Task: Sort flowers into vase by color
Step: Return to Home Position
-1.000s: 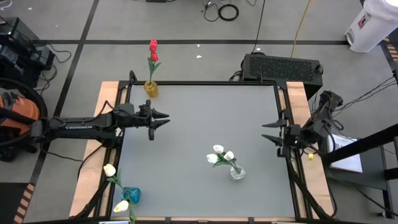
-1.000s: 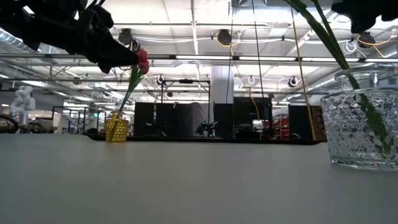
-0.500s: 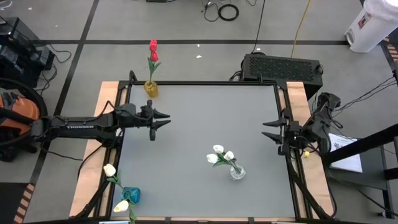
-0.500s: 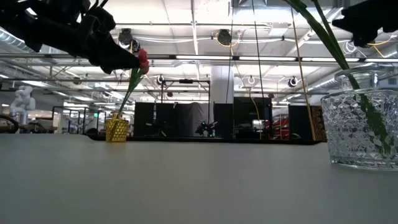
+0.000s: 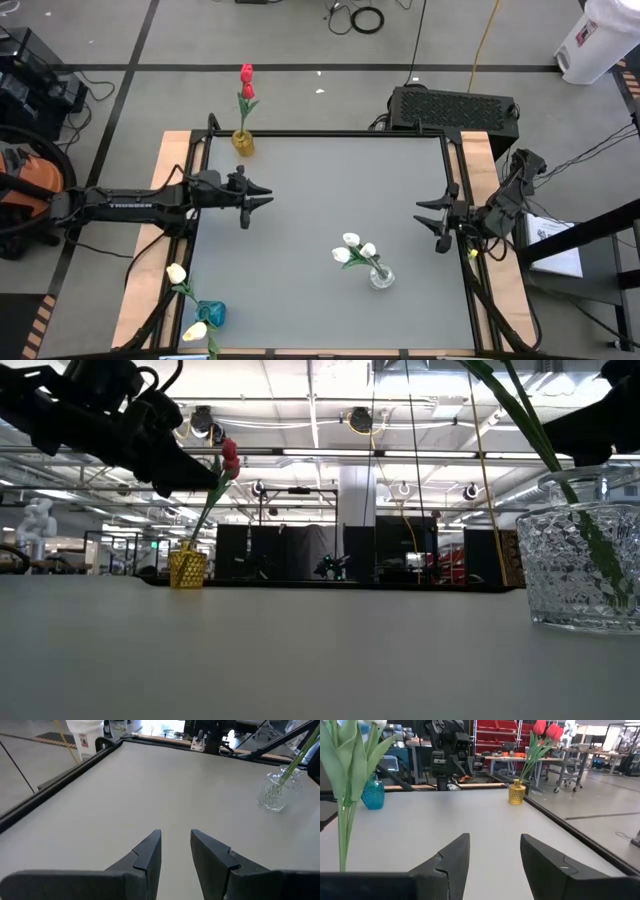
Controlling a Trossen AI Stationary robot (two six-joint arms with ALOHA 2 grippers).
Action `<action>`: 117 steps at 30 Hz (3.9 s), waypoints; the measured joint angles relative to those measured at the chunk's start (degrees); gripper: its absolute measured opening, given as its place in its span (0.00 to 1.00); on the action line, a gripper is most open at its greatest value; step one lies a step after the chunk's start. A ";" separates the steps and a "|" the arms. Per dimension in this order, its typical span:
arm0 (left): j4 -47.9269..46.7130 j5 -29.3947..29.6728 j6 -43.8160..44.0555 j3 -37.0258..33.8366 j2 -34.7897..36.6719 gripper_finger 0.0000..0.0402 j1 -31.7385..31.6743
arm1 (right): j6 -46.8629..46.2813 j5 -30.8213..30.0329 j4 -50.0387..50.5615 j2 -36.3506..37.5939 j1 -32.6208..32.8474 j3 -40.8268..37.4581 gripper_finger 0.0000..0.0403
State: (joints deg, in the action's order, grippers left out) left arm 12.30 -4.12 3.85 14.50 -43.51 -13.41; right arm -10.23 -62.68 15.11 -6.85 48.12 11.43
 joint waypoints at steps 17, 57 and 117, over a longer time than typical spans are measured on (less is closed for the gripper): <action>-0.61 -3.01 -2.68 0.02 0.00 0.28 0.04 | -0.71 -0.02 0.14 -0.07 -0.02 -0.04 0.41; -0.84 -2.45 0.21 0.11 0.02 0.28 0.04 | -0.69 -0.03 0.14 -0.09 -0.02 -0.06 0.41; -0.81 -2.43 0.21 0.11 0.02 0.28 0.04 | -0.69 -0.04 0.14 -0.09 -0.02 -0.08 0.41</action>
State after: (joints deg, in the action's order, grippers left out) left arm 11.48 -6.55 4.05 14.61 -43.48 -13.37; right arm -10.92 -62.72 15.25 -6.94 48.10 11.35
